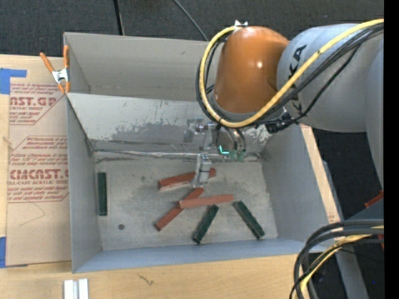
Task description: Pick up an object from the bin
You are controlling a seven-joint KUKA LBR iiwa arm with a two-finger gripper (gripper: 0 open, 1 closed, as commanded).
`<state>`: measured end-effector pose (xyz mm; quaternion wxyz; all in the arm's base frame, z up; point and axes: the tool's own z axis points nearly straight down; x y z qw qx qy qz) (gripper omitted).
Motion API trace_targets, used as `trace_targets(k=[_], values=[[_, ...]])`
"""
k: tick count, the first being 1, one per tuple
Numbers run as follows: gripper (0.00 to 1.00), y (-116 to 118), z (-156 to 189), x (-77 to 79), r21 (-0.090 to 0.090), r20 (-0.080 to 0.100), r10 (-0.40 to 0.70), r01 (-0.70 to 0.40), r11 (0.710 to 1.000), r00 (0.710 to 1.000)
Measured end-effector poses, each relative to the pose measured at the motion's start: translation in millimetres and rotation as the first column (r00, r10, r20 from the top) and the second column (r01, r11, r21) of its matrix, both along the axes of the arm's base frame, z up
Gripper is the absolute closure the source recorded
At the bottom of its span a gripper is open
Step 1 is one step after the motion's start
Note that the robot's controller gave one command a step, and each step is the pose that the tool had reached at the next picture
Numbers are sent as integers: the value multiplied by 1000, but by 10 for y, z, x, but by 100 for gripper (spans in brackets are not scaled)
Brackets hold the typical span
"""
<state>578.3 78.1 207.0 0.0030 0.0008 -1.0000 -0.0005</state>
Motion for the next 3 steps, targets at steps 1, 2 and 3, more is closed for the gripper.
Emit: trace_targets(k=[1, 2, 3], values=[[0, -4, 46, 16, 1, 8, -1, 1, 1000, 1000], [0, -212, -482, -70, 2, 14, -37, 37, 999, 999], [0, -378, -1235, -384, 1, 9, -59, 59, 998, 998]])
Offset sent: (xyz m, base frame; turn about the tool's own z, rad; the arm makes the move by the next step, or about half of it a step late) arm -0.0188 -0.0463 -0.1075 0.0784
